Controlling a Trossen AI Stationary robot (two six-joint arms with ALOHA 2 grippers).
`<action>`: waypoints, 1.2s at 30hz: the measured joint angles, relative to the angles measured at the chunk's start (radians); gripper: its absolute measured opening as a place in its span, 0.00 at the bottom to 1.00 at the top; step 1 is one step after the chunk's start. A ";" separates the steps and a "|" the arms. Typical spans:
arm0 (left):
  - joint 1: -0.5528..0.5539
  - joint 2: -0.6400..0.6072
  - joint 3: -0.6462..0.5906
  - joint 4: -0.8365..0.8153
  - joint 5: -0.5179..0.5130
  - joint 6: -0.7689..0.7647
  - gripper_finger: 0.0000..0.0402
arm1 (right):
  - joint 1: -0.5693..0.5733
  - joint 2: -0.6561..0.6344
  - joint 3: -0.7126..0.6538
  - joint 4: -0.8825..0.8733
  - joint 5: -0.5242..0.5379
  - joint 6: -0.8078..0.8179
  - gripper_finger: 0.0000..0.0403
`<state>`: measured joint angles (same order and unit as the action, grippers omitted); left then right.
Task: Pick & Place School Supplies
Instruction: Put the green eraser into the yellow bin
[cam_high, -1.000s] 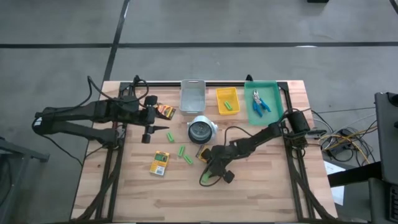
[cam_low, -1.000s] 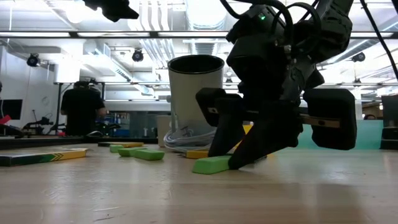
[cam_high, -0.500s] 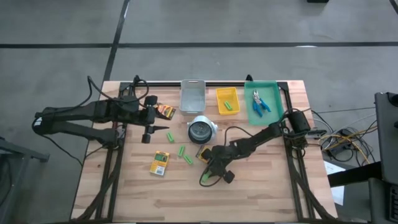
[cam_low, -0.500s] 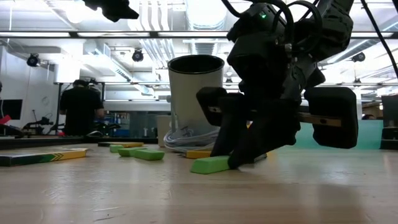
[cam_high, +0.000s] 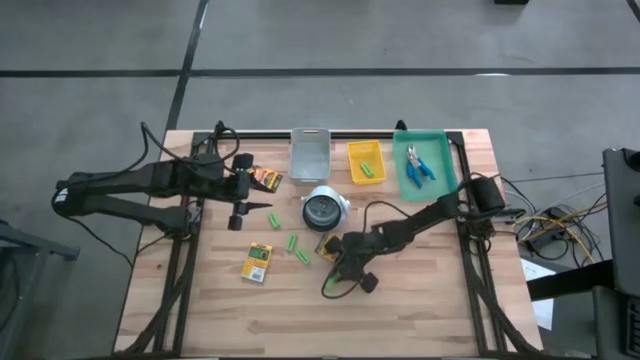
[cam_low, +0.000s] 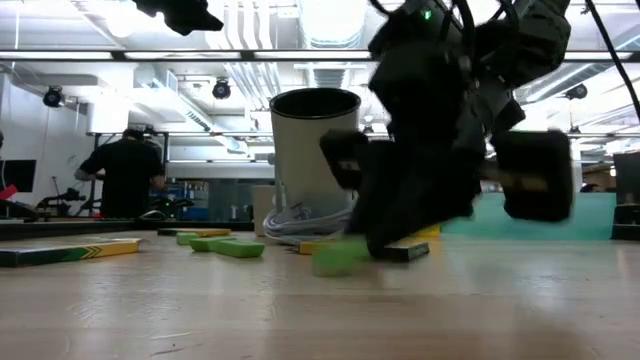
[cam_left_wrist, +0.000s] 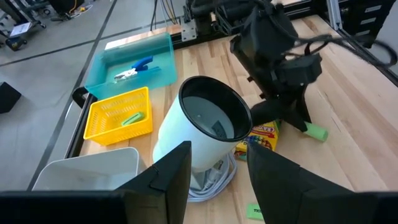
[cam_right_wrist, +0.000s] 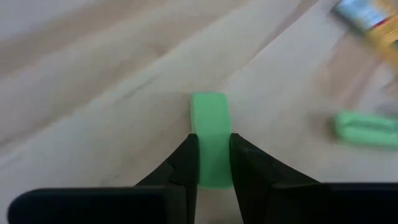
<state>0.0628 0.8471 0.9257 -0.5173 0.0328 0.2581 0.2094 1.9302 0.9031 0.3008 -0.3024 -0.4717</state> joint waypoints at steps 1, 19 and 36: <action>0.000 0.000 0.000 0.000 0.000 0.000 0.40 | -0.001 -0.017 0.001 0.002 0.000 0.000 0.17; 0.000 0.000 0.000 0.000 0.000 0.000 0.40 | -0.018 -0.373 0.001 -0.234 0.078 0.027 0.18; 0.000 0.000 0.000 0.000 0.000 0.000 0.40 | -0.159 -0.675 -0.045 -0.403 0.382 0.210 0.19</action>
<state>0.0628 0.8467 0.9257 -0.5172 0.0326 0.2584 0.0505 1.2551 0.8583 -0.1020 0.0798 -0.2613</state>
